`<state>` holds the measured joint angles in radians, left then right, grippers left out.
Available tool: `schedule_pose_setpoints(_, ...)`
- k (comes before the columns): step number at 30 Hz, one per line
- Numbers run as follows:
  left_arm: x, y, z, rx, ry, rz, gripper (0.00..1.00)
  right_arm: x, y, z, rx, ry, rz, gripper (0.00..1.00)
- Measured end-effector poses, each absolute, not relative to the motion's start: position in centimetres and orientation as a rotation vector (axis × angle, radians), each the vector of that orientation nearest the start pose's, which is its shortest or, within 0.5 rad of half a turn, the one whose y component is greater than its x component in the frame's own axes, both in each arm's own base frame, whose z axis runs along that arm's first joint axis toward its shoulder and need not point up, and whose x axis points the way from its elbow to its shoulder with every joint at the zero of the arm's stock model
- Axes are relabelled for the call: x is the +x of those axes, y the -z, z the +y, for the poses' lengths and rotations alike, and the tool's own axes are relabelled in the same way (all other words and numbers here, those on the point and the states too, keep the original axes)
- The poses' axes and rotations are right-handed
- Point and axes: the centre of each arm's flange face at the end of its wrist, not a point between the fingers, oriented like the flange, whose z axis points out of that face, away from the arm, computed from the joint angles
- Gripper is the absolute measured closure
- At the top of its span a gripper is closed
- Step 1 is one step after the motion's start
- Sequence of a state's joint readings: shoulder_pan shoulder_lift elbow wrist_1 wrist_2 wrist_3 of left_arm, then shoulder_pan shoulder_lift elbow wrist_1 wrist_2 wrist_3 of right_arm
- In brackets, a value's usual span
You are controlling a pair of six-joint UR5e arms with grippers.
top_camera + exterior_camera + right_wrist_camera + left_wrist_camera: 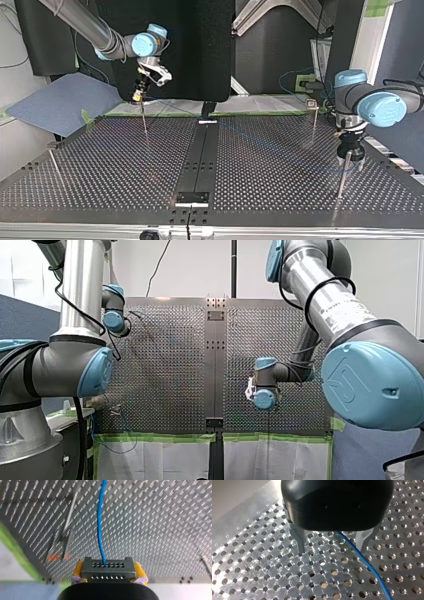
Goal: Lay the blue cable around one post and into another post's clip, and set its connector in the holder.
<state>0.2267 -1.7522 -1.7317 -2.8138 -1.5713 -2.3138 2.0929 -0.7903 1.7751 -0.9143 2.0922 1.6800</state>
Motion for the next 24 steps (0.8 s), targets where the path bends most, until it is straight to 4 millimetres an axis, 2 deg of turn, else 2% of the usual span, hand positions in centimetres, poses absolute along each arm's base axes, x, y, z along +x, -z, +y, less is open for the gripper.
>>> schedule_pose_setpoints(5,56.0,-34.7,-0.8,-0.746,0.401,1.417,0.00,34.9,-0.3,-46.3,1.190,-1.180,-1.361,1.00)
schedule_pose_setpoints(12,56.0,-34.7,-1.0,-0.743,0.404,1.419,0.00,31.0,4.3,-44.9,1.171,-1.105,-1.430,1.00)
schedule_pose_setpoints(18,56.0,-34.7,-1.2,-0.739,0.404,1.423,0.00,28.4,7.1,-43.9,1.199,-1.061,-1.450,1.00)
schedule_pose_setpoints(24,55.9,-34.5,-1.3,-0.737,0.403,1.428,0.00,25.9,8.5,-43.2,1.215,-1.044,-1.460,1.00)
